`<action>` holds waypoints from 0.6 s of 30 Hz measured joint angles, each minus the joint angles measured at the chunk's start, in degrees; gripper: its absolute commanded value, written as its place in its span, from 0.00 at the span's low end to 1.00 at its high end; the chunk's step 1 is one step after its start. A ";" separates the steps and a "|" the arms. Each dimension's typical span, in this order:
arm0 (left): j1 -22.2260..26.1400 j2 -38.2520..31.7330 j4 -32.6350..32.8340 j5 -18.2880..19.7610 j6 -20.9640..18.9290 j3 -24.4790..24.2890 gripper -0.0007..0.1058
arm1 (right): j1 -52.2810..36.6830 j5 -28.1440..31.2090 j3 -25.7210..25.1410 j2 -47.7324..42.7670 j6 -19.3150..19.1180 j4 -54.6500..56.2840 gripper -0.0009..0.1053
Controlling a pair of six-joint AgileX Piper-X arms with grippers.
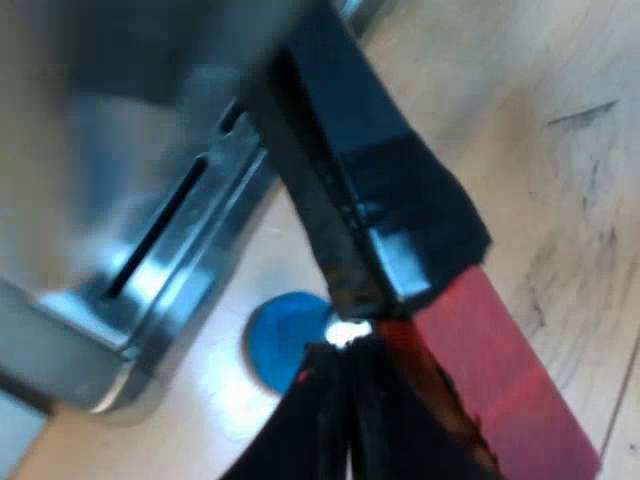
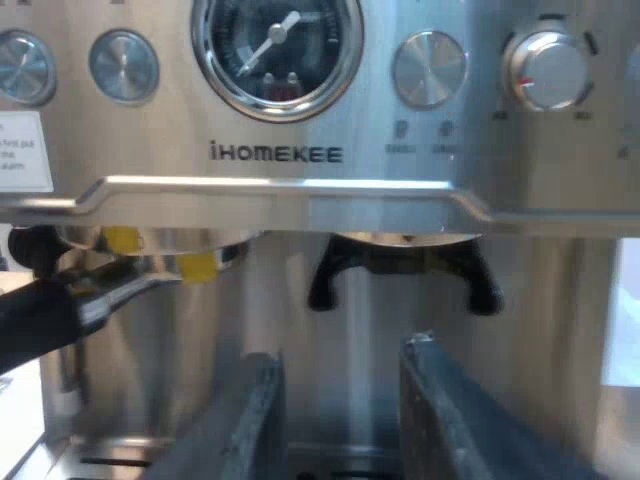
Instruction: Put the handle in the coffee machine
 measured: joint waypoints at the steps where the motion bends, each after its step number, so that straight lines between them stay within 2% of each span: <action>1: -0.46 -0.49 -0.50 -0.17 0.00 0.60 0.01 | 0.00 0.11 0.00 -0.24 0.00 0.00 0.31; 6: -2.66 -1.70 -1.94 -0.95 -0.38 5.01 0.01 | 0.05 0.36 3.29 -4.52 0.00 -0.01 0.31; 8: -3.49 -2.63 -2.83 -1.48 -2.29 5.75 0.01 | 0.05 1.00 3.52 -5.07 0.00 -0.01 0.31; 16: -8.42 -5.09 -5.83 -5.09 -7.25 6.34 0.01 | 0.05 1.24 3.50 -5.12 0.00 -0.01 0.31; 18: -9.76 -5.09 -6.15 -5.40 -7.46 6.34 0.01 | 0.05 1.24 3.50 -5.12 0.00 -0.01 0.31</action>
